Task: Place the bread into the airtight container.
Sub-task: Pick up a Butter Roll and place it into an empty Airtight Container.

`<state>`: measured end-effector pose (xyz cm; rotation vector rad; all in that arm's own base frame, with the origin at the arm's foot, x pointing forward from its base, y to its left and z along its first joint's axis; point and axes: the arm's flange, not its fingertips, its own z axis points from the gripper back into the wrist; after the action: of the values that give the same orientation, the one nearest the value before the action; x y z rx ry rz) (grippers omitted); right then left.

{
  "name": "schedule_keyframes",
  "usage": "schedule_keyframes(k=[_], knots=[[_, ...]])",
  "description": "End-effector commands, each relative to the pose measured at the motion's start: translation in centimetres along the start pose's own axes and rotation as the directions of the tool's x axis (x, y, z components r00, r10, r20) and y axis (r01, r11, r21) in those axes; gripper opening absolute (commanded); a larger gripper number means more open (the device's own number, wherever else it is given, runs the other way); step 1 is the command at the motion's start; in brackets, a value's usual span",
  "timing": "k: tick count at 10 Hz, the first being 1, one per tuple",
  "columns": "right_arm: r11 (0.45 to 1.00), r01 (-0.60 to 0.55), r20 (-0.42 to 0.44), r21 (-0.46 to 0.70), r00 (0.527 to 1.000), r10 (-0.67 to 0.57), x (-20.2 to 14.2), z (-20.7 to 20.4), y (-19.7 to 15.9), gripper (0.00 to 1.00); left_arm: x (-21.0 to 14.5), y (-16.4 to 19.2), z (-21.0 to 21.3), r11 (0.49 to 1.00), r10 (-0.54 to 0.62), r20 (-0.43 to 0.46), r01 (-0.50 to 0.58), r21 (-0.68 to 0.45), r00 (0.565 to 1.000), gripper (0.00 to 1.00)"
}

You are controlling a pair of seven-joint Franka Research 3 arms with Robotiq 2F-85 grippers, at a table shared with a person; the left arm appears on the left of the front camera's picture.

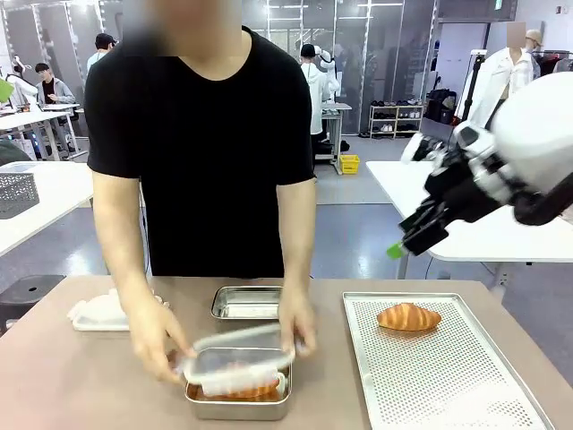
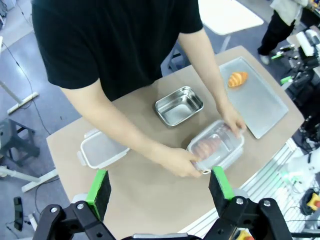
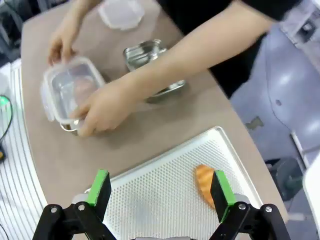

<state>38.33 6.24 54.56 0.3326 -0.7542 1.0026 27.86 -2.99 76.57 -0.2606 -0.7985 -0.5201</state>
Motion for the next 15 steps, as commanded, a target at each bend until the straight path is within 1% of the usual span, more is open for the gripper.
schedule_keyframes(k=[1, 2, 3, 4, 5, 6, 7, 9, 10, 15], knots=[[0.973, 0.163, 0.121, -0.165, 0.982, -0.144, -9.0, 11.0, 2.2, 1.0, 0.1, 0.0, 0.1, 1.0, -0.009, -0.002, 0.009, -0.003, 1.0, 1.0], [0.943, 0.259, 0.215, -0.21, 0.953, -0.214, -13.6, 15.1, 3.6, 1.0, 0.1, 0.0, 0.1, 1.0, -0.009, -0.002, 0.009, -0.003, 1.0, 1.0], [0.902, 0.363, 0.287, -0.231, 0.912, -0.294, -18.3, 18.1, 4.8, 1.0, 0.1, 0.0, 0.1, 1.0, -0.009, -0.002, 0.009, -0.003, 1.0, 1.0], [0.864, 0.443, 0.336, -0.241, 0.873, -0.354, -22.0, 19.4, 5.5, 1.0, 0.1, 0.0, 0.1, 1.0, -0.009, -0.002, 0.009, -0.003, 1.0, 1.0], [0.822, 0.513, 0.344, -0.247, 0.84, -0.42, -25.3, 19.1, 5.9, 1.0, 0.1, 0.0, 0.1, 1.0, -0.009, -0.002, 0.009, -0.003, 1.0, 1.0], [0.792, 0.563, 0.354, -0.237, 0.809, -0.47, -27.8, 18.2, 6.4, 1.0, 0.1, 0.0, 0.1, 1.0, -0.009, -0.002, 0.009, -0.003, 1.0, 1.0], [0.775, 0.596, 0.373, -0.21, 0.782, -0.5, -29.9, 16.8, 6.4, 1.0, 0.1, 0.0, 0.1, 1.0, -0.009, -0.002, 0.009, -0.003, 1.0, 1.0], [0.74, 0.635, 0.388, -0.221, 0.753, -0.531, -31.9, 14.6, 6.3, 1.0, 0.1, 0.0, 0.1, 1.0, -0.009, -0.002, 0.009, -0.003, 1.0, 1.0], [0.765, 0.61, 0.383, -0.208, 0.77, -0.51, -30.5, 24.4, 2.9, 1.0, 0.1, 0.0, 0.1, 1.0, -0.009, -0.002, 0.009, -0.003, 1.0, 1.0], [0.765, 0.61, 0.383, -0.208, 0.77, -0.51, -30.5, 24.4, 2.9, 1.0, 0.1, 0.0, 0.1, 1.0, -0.009, -0.002, 0.009, -0.003, 1.0, 1.0]])
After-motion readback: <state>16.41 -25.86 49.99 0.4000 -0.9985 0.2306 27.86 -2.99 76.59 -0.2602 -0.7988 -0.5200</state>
